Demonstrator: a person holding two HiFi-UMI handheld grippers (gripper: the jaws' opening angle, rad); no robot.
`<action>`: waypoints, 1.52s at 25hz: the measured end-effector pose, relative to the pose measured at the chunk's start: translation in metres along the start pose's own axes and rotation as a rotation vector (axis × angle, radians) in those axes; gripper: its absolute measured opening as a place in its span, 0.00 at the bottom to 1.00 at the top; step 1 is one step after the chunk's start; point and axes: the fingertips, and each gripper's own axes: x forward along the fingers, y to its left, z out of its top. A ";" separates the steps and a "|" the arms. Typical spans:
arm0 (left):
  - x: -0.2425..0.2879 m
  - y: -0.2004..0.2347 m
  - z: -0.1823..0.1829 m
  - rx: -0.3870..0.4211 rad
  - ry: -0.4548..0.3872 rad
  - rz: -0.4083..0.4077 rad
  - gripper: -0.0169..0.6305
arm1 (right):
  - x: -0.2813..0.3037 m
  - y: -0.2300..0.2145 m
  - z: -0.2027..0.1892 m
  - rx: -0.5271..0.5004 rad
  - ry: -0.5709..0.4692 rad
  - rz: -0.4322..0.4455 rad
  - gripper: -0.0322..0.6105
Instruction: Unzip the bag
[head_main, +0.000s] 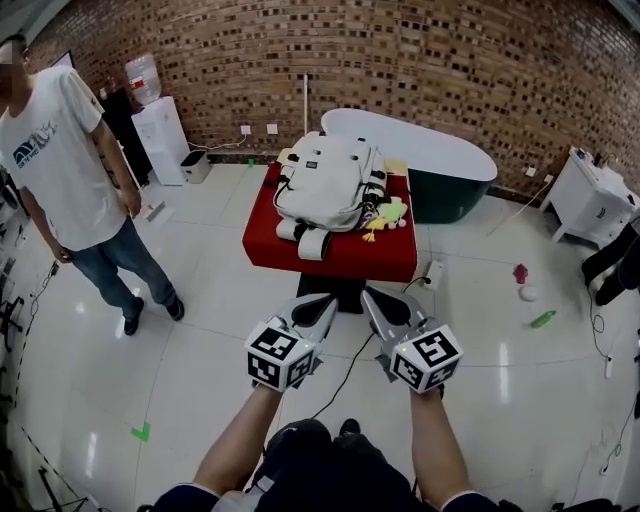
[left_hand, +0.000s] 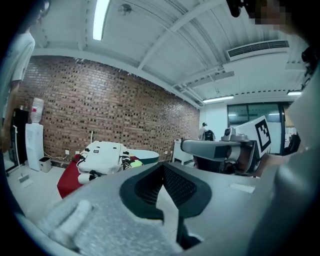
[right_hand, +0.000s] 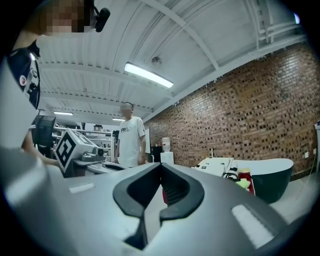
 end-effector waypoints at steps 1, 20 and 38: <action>0.010 0.002 0.004 0.007 -0.001 0.004 0.03 | 0.005 -0.012 0.002 0.004 -0.003 0.004 0.06; 0.135 0.177 0.015 -0.014 0.025 -0.047 0.03 | 0.164 -0.138 -0.041 0.030 0.139 -0.088 0.06; 0.249 0.274 -0.044 -0.078 0.237 -0.188 0.03 | 0.248 -0.271 -0.116 0.010 0.421 -0.283 0.17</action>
